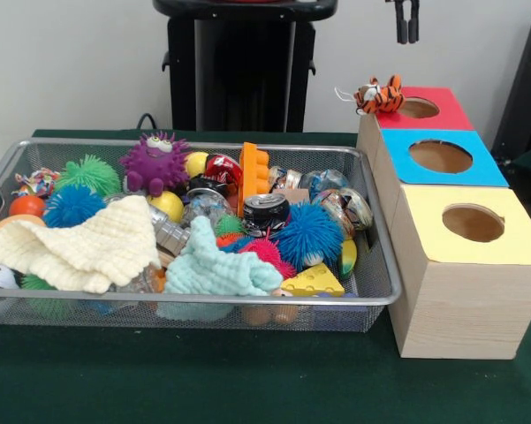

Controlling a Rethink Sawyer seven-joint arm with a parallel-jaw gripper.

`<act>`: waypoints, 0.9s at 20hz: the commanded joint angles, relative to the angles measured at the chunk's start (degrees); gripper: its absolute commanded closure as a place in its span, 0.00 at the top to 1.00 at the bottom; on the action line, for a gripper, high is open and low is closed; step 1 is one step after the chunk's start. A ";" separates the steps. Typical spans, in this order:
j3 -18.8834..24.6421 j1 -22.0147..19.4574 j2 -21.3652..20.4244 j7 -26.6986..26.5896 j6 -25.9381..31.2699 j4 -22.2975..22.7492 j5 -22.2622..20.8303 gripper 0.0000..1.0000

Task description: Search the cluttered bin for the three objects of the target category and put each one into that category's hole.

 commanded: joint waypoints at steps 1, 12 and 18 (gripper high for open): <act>7.28 -4.35 -1.46 12.47 8.15 0.48 4.03 0.00; 3.89 -4.04 0.37 8.27 10.85 -0.52 6.15 0.00; -1.31 -2.42 3.38 5.13 11.88 -3.71 6.05 0.00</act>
